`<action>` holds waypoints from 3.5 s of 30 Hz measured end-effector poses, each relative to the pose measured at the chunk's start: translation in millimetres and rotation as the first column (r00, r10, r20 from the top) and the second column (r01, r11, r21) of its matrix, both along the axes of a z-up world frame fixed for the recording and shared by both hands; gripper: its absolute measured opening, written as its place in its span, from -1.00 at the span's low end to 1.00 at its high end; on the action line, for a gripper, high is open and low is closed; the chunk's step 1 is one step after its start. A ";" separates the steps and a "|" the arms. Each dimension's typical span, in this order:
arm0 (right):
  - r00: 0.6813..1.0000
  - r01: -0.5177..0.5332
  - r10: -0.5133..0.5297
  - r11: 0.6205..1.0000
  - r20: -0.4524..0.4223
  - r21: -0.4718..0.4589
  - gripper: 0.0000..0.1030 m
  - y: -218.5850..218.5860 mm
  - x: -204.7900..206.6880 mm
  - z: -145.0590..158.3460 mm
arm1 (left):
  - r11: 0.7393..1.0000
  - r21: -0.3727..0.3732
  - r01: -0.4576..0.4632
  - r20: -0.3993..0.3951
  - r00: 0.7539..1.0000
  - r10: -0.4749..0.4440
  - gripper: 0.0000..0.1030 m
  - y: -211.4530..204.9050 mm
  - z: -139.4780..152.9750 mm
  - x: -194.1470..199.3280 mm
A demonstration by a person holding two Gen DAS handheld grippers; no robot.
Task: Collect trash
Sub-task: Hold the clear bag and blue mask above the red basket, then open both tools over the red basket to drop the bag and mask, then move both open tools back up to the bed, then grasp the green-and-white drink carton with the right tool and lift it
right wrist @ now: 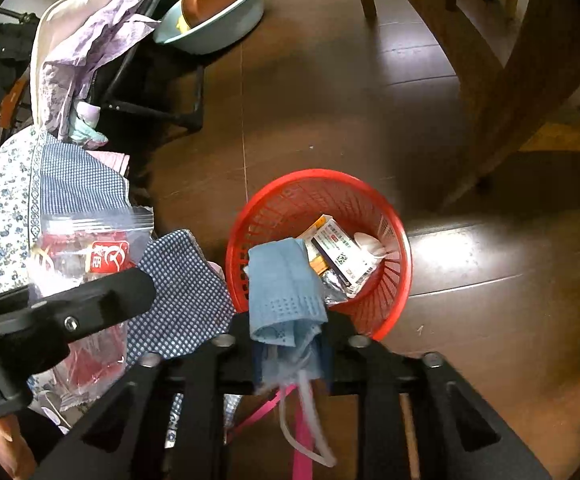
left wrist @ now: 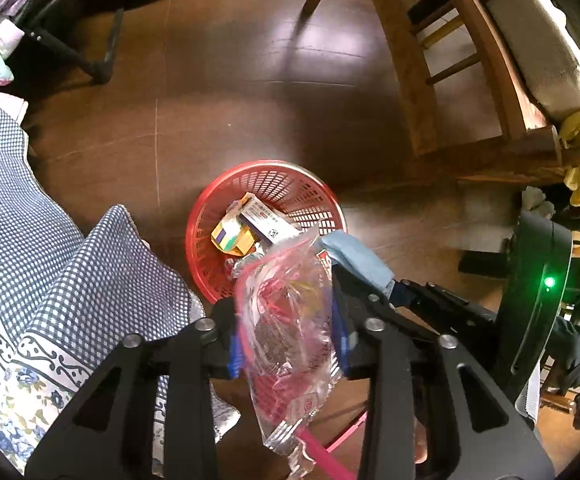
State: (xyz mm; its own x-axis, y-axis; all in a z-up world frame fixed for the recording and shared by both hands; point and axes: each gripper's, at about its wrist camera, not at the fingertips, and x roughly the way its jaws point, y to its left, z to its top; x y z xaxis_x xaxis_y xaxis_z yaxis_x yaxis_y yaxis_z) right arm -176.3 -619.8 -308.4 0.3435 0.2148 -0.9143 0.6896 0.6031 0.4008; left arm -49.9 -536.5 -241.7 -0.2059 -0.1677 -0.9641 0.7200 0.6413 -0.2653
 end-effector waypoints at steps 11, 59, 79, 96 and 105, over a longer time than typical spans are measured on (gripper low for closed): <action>0.999 0.023 -0.025 0.997 -0.027 -0.071 -0.01 -4.4 -2.6 3.7 | 1.000 -0.014 -0.017 0.001 1.000 0.017 0.05 -2.1 5.1 2.5; 0.920 -0.185 0.312 0.881 0.239 -0.436 0.81 178.3 169.4 247.3 | 0.852 -0.293 -0.434 0.541 0.660 0.522 0.87 330.6 234.8 120.0; 0.683 -0.522 0.678 0.714 0.273 -0.466 0.82 394.0 258.9 256.6 | 0.529 -0.245 -0.813 0.463 0.381 0.800 0.87 584.9 190.0 176.3; 0.519 -0.678 0.791 0.612 0.325 -0.408 0.80 486.5 355.2 239.5 | 0.437 -0.240 -0.867 0.405 0.319 0.857 0.86 612.6 173.9 186.8; 0.484 -0.718 0.797 0.598 0.361 -0.357 0.44 510.3 383.0 230.9 | 0.351 -0.277 -0.895 0.376 0.235 0.896 0.87 641.5 180.3 187.1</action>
State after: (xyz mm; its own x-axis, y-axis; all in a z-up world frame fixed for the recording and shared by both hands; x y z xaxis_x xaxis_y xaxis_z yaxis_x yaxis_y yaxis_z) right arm 206.7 -109.5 -77.4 0.4693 0.4808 -0.7406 -0.2994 0.8757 0.3788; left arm 137.2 105.0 -61.4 0.4678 0.0178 -0.8836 -0.3035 0.9422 -0.1417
